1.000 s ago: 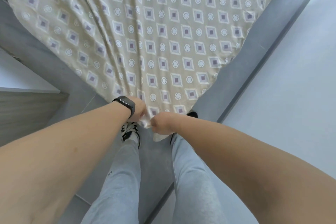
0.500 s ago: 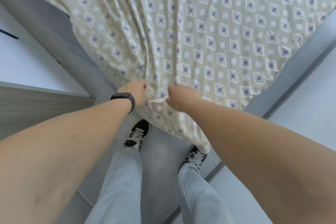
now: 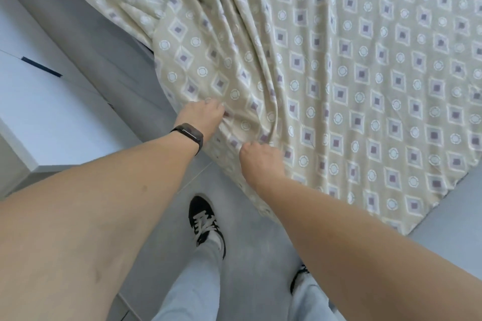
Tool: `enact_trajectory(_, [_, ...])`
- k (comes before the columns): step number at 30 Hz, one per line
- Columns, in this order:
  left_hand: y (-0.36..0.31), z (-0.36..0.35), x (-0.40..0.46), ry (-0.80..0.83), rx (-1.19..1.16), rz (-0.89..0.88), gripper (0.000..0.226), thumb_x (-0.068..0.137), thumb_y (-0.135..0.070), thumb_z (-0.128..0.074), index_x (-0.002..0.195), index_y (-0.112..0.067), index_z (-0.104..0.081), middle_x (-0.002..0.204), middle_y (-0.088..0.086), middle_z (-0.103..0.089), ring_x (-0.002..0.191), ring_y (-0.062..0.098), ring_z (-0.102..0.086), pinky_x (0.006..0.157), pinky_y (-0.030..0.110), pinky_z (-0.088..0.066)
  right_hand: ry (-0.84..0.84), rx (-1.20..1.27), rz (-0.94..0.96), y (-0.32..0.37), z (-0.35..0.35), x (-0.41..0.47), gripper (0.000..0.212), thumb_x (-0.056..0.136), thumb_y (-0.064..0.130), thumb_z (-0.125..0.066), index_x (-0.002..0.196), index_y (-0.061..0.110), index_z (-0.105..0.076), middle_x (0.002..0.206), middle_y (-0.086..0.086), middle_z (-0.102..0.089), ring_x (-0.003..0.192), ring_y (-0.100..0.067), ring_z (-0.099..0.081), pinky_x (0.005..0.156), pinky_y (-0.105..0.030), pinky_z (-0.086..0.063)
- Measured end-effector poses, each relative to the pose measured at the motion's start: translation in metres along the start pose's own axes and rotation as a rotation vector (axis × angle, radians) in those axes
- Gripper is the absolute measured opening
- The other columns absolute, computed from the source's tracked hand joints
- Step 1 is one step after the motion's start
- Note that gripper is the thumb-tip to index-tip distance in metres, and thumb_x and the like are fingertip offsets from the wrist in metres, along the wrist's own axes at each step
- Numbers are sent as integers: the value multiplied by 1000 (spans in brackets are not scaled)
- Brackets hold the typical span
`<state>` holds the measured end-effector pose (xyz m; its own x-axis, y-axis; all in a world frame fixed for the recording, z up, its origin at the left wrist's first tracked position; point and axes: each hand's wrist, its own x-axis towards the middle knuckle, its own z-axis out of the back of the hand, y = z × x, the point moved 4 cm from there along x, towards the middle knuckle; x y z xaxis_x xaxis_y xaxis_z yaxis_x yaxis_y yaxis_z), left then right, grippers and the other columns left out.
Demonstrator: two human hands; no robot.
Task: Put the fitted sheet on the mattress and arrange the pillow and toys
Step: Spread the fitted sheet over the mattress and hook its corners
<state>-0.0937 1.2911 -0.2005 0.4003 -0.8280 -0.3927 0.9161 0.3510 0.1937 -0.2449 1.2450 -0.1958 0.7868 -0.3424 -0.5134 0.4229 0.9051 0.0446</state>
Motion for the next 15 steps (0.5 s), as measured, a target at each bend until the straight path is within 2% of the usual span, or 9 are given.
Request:
enact_trajectory(2, [8, 7, 3, -4, 29, -131, 31, 88, 7, -51, 114, -8, -57, 108, 10, -57, 83, 29, -61, 60, 37, -40, 14, 0, 18, 6, 2, 3, 25, 95, 1, -43, 111, 10, -60, 103, -8, -64, 93, -26, -64, 66, -34, -40])
enact_trajectory(5, [25, 10, -2, 47, 71, -264, 34, 88, 6, -49, 117, -12, -55, 108, 6, -56, 74, 24, -46, 61, 37, -39, 61, 14, 89, 7, 3, -1, 24, 96, 3, -39, 110, 9, -57, 98, -9, -62, 89, -29, -63, 64, -37, -42])
enact_trajectory(6, [29, 8, -6, 98, 57, -293, 35, 89, 4, -48, 118, -13, -56, 110, 4, -56, 78, 25, -50, 64, 37, -42, 119, 26, 131, 10, -1, -4, 23, 96, 4, -39, 109, 10, -57, 94, -8, -60, 84, -29, -63, 63, -38, -44])
enact_trajectory(8, [33, -5, -18, 275, -33, -340, 46, 91, 4, -47, 128, -21, -56, 120, 3, -57, 97, 28, -61, 73, 38, -47, 292, 29, 201, 20, -7, -8, 21, 96, 4, -43, 108, 9, -58, 89, -6, -57, 76, -29, -59, 62, -39, -48])
enact_trajectory(9, [30, -15, -26, 370, -61, -352, 53, 91, 4, -46, 134, -25, -55, 124, 4, -58, 106, 30, -62, 82, 40, -50, 374, 18, 221, 26, -10, -10, 21, 94, 2, -46, 108, 9, -60, 90, -6, -59, 77, -29, -60, 62, -39, -50])
enact_trajectory(11, [21, -33, -41, 456, -86, -357, 51, 91, 5, -46, 132, -23, -58, 123, 7, -61, 110, 32, -64, 97, 47, -50, 476, -2, 230, 31, -16, -8, 23, 91, 0, -50, 107, 8, -64, 99, -8, -65, 85, -31, -65, 66, -39, -54])
enact_trajectory(15, [29, -51, -32, 492, -257, -311, 21, 91, -9, -53, 104, -24, -60, 105, 4, -62, 94, 30, -62, 82, 40, -53, 511, -78, 270, 32, -13, 14, 27, 96, 11, -50, 119, 13, -64, 110, -7, -65, 101, -32, -66, 73, -39, -48])
